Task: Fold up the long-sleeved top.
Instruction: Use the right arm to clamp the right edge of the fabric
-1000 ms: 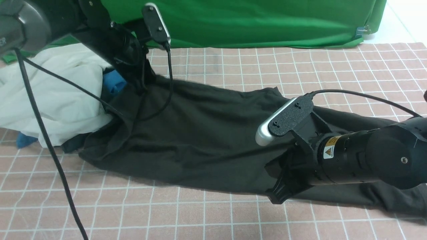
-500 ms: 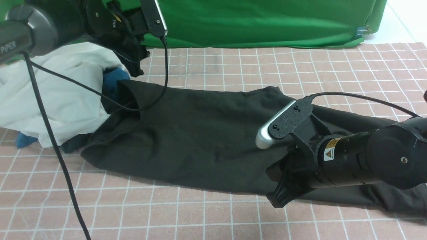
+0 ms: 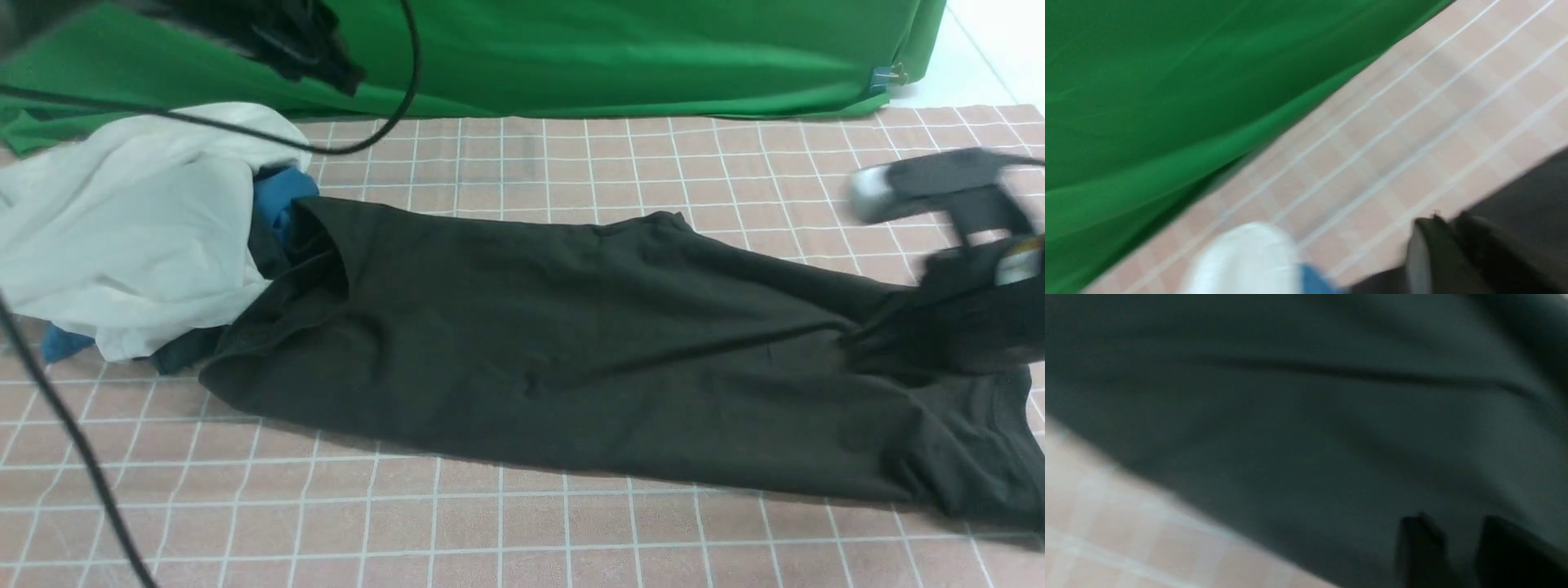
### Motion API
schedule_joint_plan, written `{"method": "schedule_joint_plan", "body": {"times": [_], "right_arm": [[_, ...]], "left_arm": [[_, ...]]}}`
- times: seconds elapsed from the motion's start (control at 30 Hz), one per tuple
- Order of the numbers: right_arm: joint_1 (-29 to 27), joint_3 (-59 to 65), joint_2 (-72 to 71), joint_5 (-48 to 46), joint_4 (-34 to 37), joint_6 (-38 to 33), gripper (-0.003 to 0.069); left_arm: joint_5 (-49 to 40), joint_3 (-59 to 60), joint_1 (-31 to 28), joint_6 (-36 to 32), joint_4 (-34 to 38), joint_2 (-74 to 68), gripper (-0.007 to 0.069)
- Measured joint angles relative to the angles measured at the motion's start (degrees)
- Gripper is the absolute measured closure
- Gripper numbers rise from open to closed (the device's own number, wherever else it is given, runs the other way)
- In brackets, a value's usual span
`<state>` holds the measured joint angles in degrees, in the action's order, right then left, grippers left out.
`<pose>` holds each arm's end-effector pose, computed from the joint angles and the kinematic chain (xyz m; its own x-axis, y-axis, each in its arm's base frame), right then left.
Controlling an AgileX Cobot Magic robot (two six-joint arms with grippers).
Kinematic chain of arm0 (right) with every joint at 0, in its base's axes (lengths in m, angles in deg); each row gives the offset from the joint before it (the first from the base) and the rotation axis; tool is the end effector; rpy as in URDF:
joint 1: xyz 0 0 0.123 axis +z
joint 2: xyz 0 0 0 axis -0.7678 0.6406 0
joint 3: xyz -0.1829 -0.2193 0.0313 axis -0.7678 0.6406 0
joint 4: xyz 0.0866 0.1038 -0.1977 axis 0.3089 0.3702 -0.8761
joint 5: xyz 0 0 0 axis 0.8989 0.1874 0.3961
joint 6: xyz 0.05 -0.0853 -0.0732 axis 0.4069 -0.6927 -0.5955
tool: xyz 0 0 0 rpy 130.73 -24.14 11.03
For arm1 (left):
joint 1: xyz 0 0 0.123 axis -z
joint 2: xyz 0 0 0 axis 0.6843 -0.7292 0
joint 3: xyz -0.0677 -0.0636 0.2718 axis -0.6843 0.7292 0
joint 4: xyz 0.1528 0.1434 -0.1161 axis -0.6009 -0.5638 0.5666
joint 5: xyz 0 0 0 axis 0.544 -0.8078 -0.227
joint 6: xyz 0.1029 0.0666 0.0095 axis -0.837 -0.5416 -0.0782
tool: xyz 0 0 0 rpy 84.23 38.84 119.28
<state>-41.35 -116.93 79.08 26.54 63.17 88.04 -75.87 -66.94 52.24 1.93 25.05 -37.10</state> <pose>0.2545 0.0506 0.2265 -0.8980 -0.0488 -0.4372 -0.1119 0.9865 0.1198 0.4160 -0.0778 0.3206 -0.4496 0.5536 -0.7010 0.5022 0.8057 0.3141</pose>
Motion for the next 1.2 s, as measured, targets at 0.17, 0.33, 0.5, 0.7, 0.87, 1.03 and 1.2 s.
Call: {"method": "schedule_joint_plan", "body": {"times": [0.17,0.33,0.5,0.7,0.87,1.03,1.2], "right_arm": [[-10.0,1.0,2.9,-3.4,-1.3,4.8,0.0070],[-13.4,1.1,9.5,0.9,-1.5,7.3,0.0015],[-13.6,0.3,16.6,5.3,-3.6,8.7,0.0008],[-14.6,-0.2,20.4,5.8,-9.0,13.8,-0.0010],[-15.2,-1.5,20.4,4.0,-9.6,14.7,-0.0010],[-16.6,-1.9,21.2,4.0,-7.9,14.6,-0.0010],[-16.8,-2.6,22.9,3.0,-4.7,10.5,-0.0010]], "left_arm": [[0.9,10.4,6.0,-0.2,6.5,5.7,0.0607],[4.9,23.4,15.3,-0.4,8.5,10.6,0.0607],[7.6,32.3,24.9,-1.0,8.7,15.7,0.0607],[6.7,37.3,32.1,-1.0,8.8,21.3,0.0607],[5.7,41.1,34.2,-0.8,8.8,26.4,0.0607],[7.7,42.9,34.2,-0.8,6.3,29.6,0.0607],[9.6,43.2,34.2,-0.8,6.0,29.9,0.0607]]}}
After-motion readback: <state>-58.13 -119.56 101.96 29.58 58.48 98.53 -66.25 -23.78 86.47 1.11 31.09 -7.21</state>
